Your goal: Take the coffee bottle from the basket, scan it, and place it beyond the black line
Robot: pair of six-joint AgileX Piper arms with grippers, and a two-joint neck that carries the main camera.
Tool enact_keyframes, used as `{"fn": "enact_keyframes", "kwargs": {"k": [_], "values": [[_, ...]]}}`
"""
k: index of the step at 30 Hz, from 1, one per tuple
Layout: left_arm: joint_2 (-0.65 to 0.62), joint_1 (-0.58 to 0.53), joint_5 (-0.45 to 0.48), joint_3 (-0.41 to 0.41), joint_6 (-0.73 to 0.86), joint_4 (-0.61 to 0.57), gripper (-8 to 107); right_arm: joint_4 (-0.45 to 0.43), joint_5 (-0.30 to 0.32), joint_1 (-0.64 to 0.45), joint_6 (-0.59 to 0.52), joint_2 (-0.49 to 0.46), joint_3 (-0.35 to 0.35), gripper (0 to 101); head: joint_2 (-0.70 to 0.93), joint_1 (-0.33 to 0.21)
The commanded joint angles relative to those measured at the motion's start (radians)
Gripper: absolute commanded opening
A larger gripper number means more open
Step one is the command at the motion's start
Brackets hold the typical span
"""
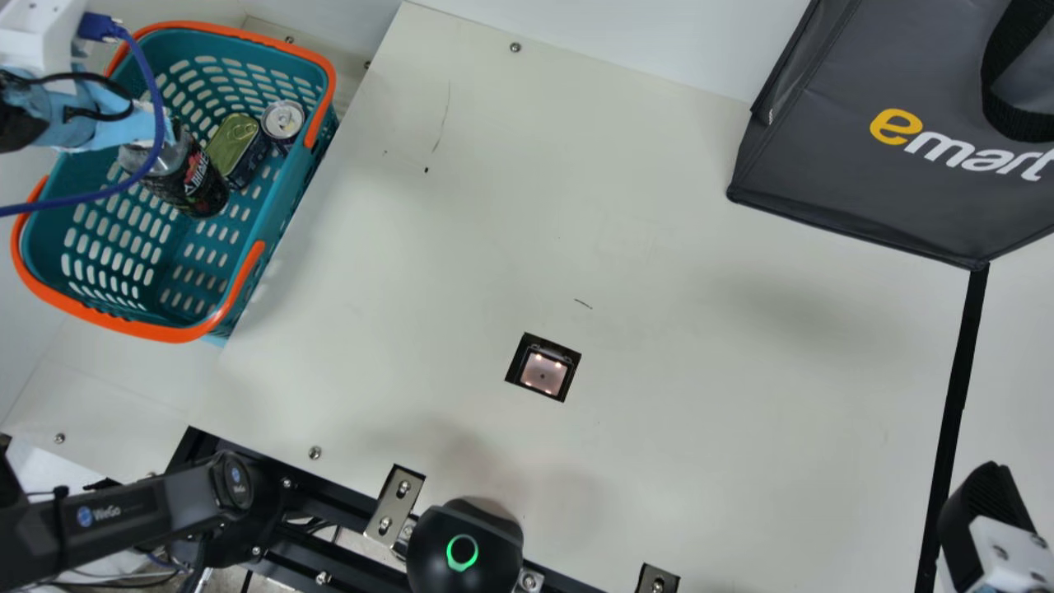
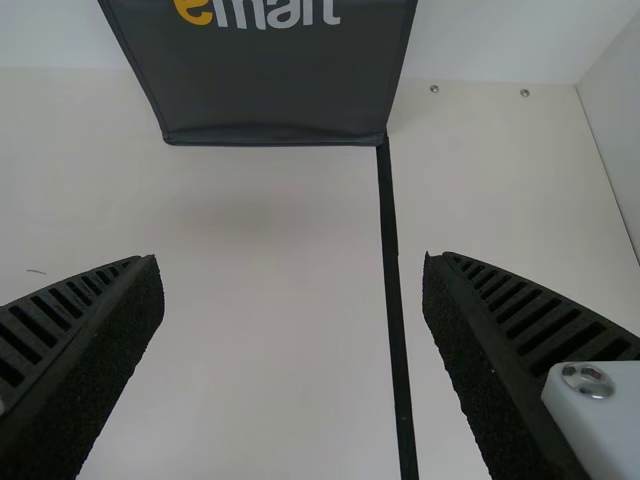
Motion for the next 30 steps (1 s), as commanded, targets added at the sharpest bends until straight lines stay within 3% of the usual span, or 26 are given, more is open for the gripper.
{"fn": "enact_keyframes", "kwargs": {"k": [1,17,30], "values": [[-0.010,-0.001,0.019,-0.016,-0.003,-0.006,10,0.000,0.000,0.000,0.000,0.000,0.000,91,0.001,-0.027],[-0.073,-0.043,0.160,-0.160,-0.063,-0.032,10,0.000,0.000,0.000,0.000,0.000,0.000,91,0.001,-0.027],[-0.095,-0.137,0.229,-0.231,-0.084,-0.018,10,0.000,0.000,0.000,0.000,0.000,0.000,91,0.001,-0.027]]}}
